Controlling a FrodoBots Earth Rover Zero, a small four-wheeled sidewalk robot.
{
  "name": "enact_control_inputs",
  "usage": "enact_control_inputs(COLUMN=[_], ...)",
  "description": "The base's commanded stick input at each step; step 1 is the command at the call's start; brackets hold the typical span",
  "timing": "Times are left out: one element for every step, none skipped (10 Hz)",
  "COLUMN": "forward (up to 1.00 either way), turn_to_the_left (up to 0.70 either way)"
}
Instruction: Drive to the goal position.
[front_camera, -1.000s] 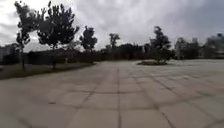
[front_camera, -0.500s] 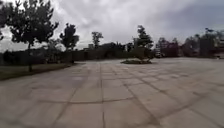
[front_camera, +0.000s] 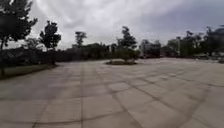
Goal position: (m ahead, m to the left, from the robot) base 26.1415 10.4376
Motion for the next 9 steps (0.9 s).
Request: enact_control_inputs(forward=[0.85, 0.85, 0.85, 0.85, 0.85, 0.85, 0.85, 0.85, 0.85], turn_to_the_left=[0.18, 0.00, 0.00, 0.00, 0.08, 0.27, 0.34, 0.34, 0.34])
